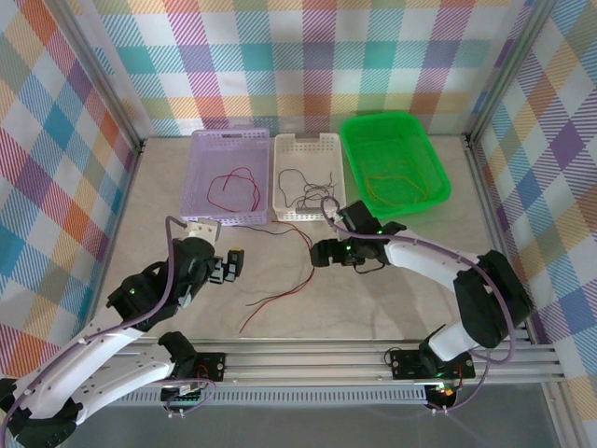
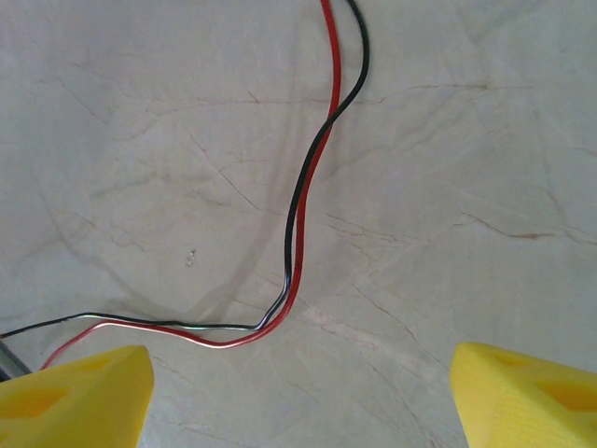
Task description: Untangle the cables
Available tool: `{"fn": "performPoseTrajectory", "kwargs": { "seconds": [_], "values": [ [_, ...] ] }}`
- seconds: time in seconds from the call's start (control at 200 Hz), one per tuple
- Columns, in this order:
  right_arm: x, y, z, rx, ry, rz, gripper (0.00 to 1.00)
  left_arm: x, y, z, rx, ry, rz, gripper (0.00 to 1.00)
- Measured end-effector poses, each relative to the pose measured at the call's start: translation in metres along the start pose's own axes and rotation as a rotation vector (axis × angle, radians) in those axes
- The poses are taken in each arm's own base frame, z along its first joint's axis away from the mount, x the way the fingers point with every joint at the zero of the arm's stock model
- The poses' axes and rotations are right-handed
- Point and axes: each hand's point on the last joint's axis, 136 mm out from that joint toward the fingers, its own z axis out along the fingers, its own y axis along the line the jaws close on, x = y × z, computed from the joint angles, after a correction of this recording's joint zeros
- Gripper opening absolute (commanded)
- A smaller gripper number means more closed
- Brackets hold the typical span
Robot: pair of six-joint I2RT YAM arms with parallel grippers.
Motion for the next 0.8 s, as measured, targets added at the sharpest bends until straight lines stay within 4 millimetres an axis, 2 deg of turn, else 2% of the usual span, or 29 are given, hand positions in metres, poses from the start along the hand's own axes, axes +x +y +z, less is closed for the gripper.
{"fn": "performPoseTrajectory", "kwargs": {
  "seconds": [0.175,0.32,0.48,0.68,0.8],
  "values": [
    [0.017,0.007,0.032,0.030,0.073,-0.032,0.75,0.007,-0.002,0.013,-0.038,0.051,0.029,1.00],
    [0.014,0.004,0.048,0.056,0.083,-0.030,0.66,0.008,-0.001,0.015,-0.054,0.058,0.037,1.00],
    [0.006,0.000,0.051,0.089,0.058,-0.031,0.57,0.009,0.000,0.017,-0.066,0.062,0.042,1.00],
    [-0.012,0.005,0.049,0.101,0.013,-0.045,0.43,0.009,0.000,0.017,-0.066,0.064,0.047,1.00],
    [-0.012,0.003,0.054,0.105,0.019,-0.043,0.32,0.009,0.000,0.017,-0.066,0.064,0.051,1.00]
  ]
}}
